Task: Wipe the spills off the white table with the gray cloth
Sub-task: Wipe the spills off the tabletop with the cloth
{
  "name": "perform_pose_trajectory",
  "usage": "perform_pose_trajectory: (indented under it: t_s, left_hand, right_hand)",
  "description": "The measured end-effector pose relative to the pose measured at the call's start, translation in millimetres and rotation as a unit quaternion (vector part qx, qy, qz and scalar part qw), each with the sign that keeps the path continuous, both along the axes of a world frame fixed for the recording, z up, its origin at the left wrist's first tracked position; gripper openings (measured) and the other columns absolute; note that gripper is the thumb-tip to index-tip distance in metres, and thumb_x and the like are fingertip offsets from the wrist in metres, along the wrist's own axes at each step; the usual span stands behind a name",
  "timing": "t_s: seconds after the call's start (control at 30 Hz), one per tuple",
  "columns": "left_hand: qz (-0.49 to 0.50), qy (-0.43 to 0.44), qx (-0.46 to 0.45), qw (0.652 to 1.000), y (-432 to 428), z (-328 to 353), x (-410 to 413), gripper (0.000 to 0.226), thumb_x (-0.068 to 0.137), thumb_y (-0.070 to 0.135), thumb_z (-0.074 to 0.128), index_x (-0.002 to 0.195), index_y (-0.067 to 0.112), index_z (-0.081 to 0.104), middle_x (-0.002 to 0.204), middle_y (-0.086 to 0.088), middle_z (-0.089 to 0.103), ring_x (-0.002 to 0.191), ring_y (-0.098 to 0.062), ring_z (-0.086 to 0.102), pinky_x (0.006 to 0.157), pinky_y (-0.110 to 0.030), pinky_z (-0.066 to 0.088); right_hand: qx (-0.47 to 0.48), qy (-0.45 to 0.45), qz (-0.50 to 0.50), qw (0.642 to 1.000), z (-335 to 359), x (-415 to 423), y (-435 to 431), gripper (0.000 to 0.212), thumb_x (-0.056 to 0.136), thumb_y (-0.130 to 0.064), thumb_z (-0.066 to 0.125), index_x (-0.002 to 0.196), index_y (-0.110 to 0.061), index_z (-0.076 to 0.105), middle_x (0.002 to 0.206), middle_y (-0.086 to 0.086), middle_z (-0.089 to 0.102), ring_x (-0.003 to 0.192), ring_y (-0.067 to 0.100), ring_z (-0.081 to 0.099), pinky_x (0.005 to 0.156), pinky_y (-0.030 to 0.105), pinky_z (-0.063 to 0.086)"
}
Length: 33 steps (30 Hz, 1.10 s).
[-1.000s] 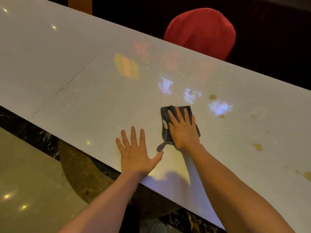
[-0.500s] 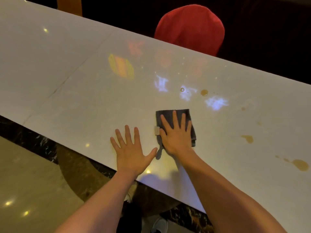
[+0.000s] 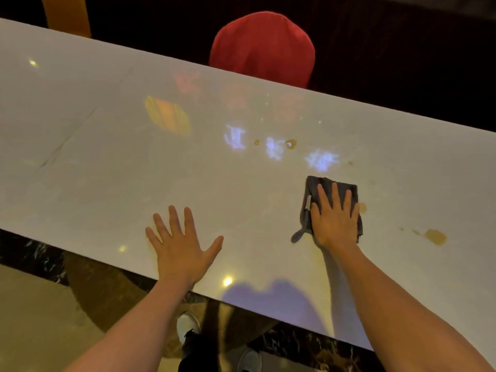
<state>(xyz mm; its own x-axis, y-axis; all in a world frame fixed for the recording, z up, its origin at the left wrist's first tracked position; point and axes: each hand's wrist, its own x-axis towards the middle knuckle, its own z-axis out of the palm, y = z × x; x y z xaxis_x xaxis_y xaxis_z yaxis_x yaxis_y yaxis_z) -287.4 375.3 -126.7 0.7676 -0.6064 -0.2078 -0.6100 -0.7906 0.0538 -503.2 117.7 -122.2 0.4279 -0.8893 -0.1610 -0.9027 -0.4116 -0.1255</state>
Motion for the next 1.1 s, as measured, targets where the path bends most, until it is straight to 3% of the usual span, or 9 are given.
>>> perform_pose_trajectory:
  t_s: [0.13, 0.33, 0.53, 0.6, 0.7, 0.93, 1.0, 1.1]
  left_hand:
    - [-0.001, 0.005, -0.003, 1.000, -1, 0, 0, 0.110, 0.072, 0.092, -0.003, 0.155, 0.021, -0.014, 0.165, -0.014, -0.019, 0.147, -0.047, -0.021, 0.119, -0.065, -0.007]
    - [0.005, 0.010, 0.009, 1.000, -1, -4, 2, 0.111, 0.071, 0.093, -0.003, 0.155, 0.022, -0.015, 0.165, -0.014, -0.019, 0.147, -0.047, -0.023, 0.118, -0.066, -0.008]
    - [0.005, 0.034, 0.037, 0.999, -8, 2, 3, 0.114, 0.069, 0.093, -0.005, 0.154, 0.018, -0.018, 0.163, -0.018, -0.023, 0.145, -0.048, -0.025, 0.116, -0.069, -0.006]
    - [-0.039, 0.035, 0.041, 0.998, -15, 6, 6, 0.112, 0.071, 0.091, -0.005, 0.155, 0.018, -0.016, 0.162, -0.016, -0.027, 0.145, -0.046, -0.028, 0.117, -0.068, -0.005]
    - [-0.128, 0.033, 0.034, 0.991, -49, 16, 20, 0.104, 0.076, 0.088, 0.003, 0.155, 0.023, -0.015, 0.161, -0.012, -0.031, 0.145, -0.045, -0.029, 0.118, -0.065, -0.008]
    - [-0.230, 0.069, 0.017, 0.971, -149, 11, 83, 0.090, 0.086, 0.078, 0.010, 0.156, 0.025, -0.007, 0.166, -0.009, -0.017, 0.149, -0.043, -0.017, 0.119, -0.064, -0.005]
    - [-0.229, 0.064, 0.017, 0.971, -170, 6, 97, 0.085, 0.091, 0.073, 0.012, 0.156, 0.023, -0.010, 0.165, -0.012, -0.018, 0.149, -0.044, -0.018, 0.119, -0.066, -0.003]
    - [-0.232, 0.059, 0.000, 0.971, -199, 3, 117, 0.077, 0.097, 0.063, 0.017, 0.157, 0.020, -0.007, 0.165, -0.015, -0.015, 0.149, -0.046, -0.016, 0.117, -0.069, -0.004]
  right_hand:
    - [0.023, 0.000, -0.076, 0.997, 0, 22, 30, 0.064, 0.099, -0.059, 0.019, 0.156, -0.040, -0.003, 0.167, 0.004, -0.008, 0.151, 0.039, -0.012, 0.120, 0.060, -0.006]
    - [0.029, -0.023, 0.109, 0.993, 1, 80, 102, 0.064, 0.094, -0.063, 0.016, 0.153, -0.049, -0.004, 0.166, 0.002, -0.013, 0.149, 0.042, -0.020, 0.118, 0.062, -0.011]
    - [0.020, -0.046, 0.251, 0.967, -6, 53, 108, 0.057, 0.098, -0.059, 0.019, 0.153, -0.049, 0.007, 0.166, -0.004, -0.004, 0.152, 0.035, -0.013, 0.121, 0.057, -0.007]
    - [0.009, -0.045, 0.270, 0.962, -9, 46, 95, 0.055, 0.099, -0.056, 0.022, 0.153, -0.051, 0.008, 0.166, -0.007, 0.001, 0.153, 0.033, -0.009, 0.122, 0.055, -0.005]
    - [0.000, -0.039, 0.236, 0.971, -10, 50, 61, 0.056, 0.099, -0.054, 0.023, 0.153, -0.050, 0.009, 0.167, -0.007, 0.005, 0.153, 0.031, -0.006, 0.123, 0.055, 0.000]
    - [0.010, -0.007, -0.008, 1.000, -4, 115, -32, 0.059, 0.099, -0.058, 0.016, 0.154, -0.046, 0.000, 0.166, -0.001, -0.008, 0.151, 0.038, -0.013, 0.121, 0.057, -0.007]
    - [0.034, -0.015, 0.021, 0.999, -2, 131, -19, 0.060, 0.097, -0.061, 0.016, 0.153, -0.049, -0.002, 0.164, -0.002, -0.013, 0.151, 0.038, -0.016, 0.120, 0.057, -0.010]
    - [0.029, -0.026, 0.118, 0.992, -3, 136, 29, 0.061, 0.095, -0.057, 0.029, 0.153, -0.051, 0.010, 0.167, 0.001, 0.002, 0.152, 0.040, -0.002, 0.121, 0.060, -0.001]
